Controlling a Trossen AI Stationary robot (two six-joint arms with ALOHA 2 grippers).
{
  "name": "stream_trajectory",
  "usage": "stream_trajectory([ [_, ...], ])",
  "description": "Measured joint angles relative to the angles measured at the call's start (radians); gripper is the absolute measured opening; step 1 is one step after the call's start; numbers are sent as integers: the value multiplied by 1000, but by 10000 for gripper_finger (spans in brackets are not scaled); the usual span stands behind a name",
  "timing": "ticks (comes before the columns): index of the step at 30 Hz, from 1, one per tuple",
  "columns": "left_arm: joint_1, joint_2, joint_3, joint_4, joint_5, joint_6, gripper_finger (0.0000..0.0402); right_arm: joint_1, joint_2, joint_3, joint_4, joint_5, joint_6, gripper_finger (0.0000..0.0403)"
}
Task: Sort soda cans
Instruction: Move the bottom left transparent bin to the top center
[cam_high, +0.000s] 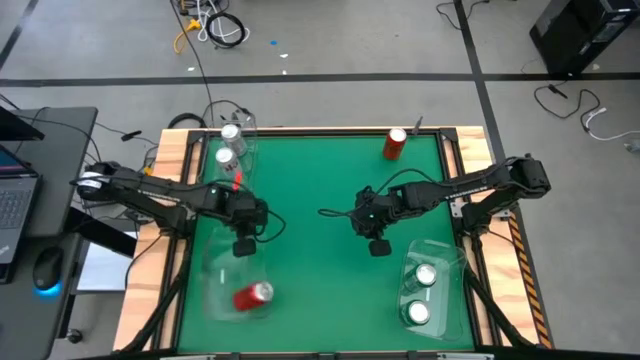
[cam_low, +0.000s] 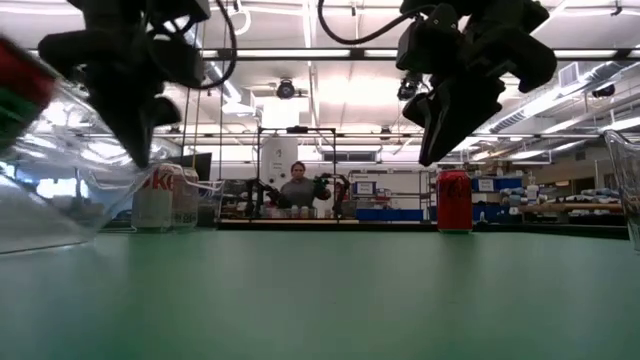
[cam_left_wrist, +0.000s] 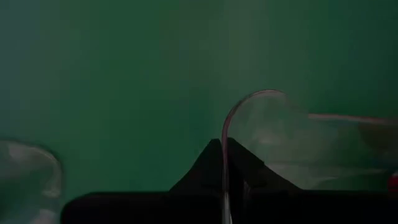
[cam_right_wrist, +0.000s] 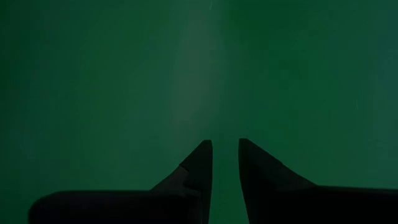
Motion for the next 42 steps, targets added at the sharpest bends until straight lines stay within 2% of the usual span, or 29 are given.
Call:
stream_trajectory([
  [8, 10, -1, 47, 36, -31, 88, 1, 0, -53, 0, -11, 0, 6, 66],
  [15, 54, -1, 47, 229, -48, 149, 0, 0, -107, 0, -59, 26, 9, 66],
  [23, 159, 16, 23, 425, -33, 253, 0, 0, -142, 0, -107, 47, 19, 66],
  [31, 300, 159, 23, 667, 61, 418, 0, -17, -144, 0, -147, 81, 40, 66],
  [38, 449, 276, 40, 874, 74, 480, 0, -41, -144, 0, -163, 82, 44, 66],
  [42, 538, 349, 84, 927, 122, 516, 0, -60, -144, 0, -163, 82, 39, 66],
])
